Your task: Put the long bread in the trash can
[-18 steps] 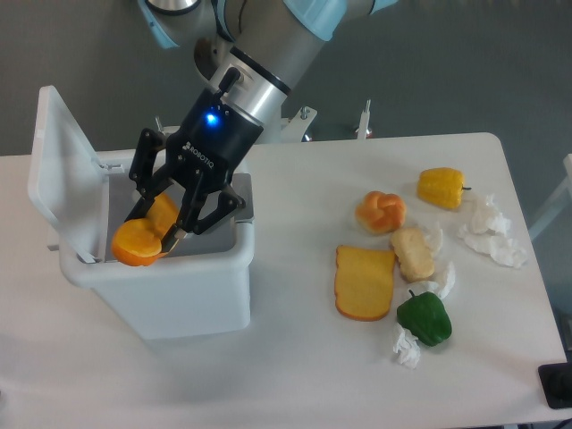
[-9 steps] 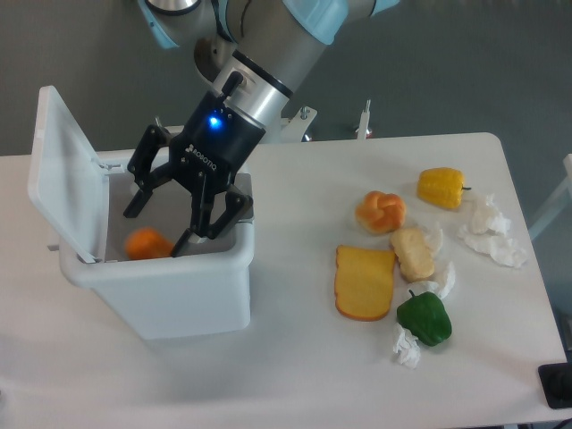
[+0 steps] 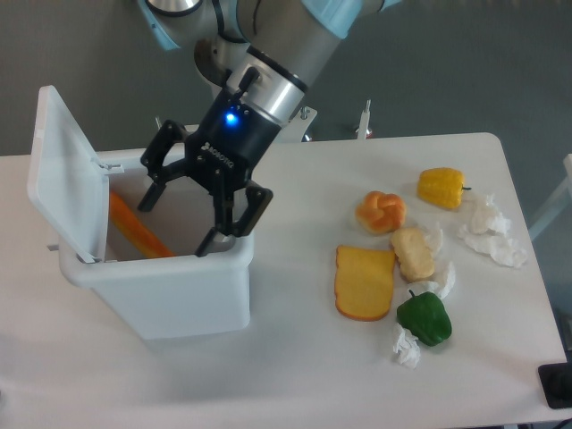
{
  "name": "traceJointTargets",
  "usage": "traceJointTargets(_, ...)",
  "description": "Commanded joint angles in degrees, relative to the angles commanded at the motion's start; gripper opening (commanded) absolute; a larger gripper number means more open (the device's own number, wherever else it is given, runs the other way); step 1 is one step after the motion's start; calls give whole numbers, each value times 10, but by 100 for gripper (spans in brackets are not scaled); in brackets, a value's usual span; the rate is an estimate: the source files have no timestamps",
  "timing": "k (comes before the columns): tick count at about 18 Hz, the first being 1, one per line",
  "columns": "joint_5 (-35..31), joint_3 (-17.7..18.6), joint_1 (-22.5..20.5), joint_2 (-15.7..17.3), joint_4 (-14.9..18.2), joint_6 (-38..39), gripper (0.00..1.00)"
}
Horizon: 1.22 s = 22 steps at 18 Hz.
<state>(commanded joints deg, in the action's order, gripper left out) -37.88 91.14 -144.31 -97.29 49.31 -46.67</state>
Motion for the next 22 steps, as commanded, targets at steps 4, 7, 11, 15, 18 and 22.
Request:
traceJointTargets(4,-2,-6,-42,0,2,-1,100)
traceJointTargets(7,-16,-16,-53,0,4,-2,100)
traceJointTargets(11,-81,-17,-65,6,4,-3,100)
traceJointTargets(15,-186,-21,-62,10,4,-19,100)
traceJointTargets(18,-246,-17,-60,14,9,-79,100)
traceJointTargets(22,-303,-10,-59,25,18,-149,100)
